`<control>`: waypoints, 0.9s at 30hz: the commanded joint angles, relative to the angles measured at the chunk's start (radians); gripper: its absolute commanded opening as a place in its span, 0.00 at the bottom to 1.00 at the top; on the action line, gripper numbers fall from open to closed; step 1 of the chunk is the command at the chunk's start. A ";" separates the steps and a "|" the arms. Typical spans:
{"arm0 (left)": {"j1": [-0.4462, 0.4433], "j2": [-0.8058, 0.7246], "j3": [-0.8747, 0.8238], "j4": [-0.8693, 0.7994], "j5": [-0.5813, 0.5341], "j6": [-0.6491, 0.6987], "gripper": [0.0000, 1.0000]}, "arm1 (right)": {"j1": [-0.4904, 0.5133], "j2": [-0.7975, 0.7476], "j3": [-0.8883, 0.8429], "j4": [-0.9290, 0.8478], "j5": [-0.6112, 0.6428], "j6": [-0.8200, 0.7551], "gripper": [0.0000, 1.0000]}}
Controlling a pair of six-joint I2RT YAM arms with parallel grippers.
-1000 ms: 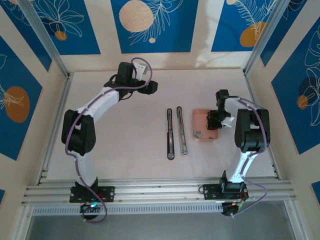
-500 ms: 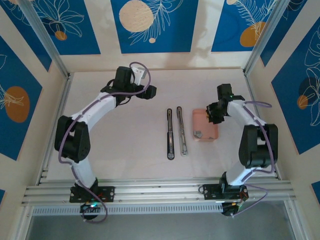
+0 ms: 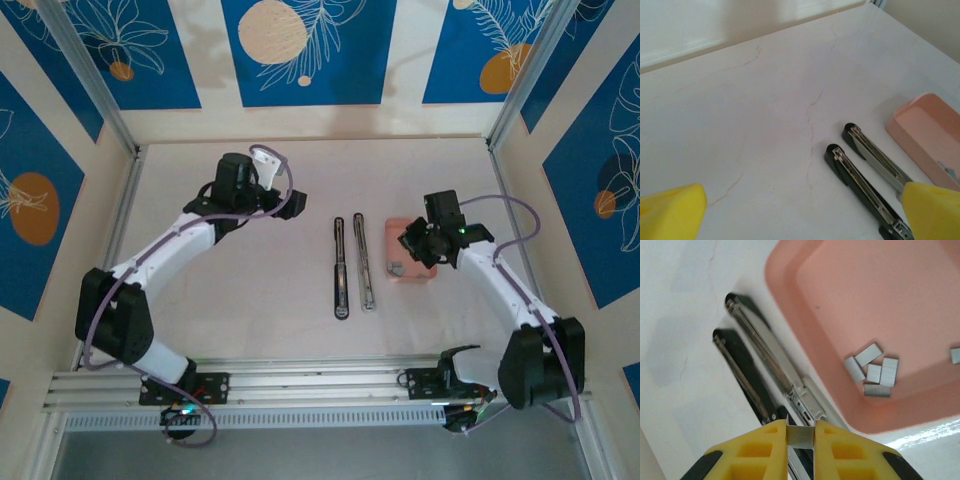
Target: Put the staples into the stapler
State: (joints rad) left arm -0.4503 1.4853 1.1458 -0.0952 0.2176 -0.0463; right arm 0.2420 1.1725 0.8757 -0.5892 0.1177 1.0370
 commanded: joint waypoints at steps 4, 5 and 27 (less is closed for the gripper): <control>-0.011 -0.100 -0.157 0.108 -0.036 0.037 1.00 | 0.101 -0.127 -0.097 0.076 0.080 -0.159 0.18; -0.011 -0.111 -0.171 0.112 -0.040 0.036 1.00 | 0.112 -0.136 -0.107 0.090 0.079 -0.174 0.18; -0.029 -0.135 -0.476 0.449 -0.054 0.006 1.00 | 0.466 -0.196 -0.237 0.136 0.261 -0.324 0.18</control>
State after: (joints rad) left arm -0.4667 1.3647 0.6872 0.2886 0.1738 -0.0204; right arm 0.6731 0.9882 0.6586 -0.4343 0.3088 0.7223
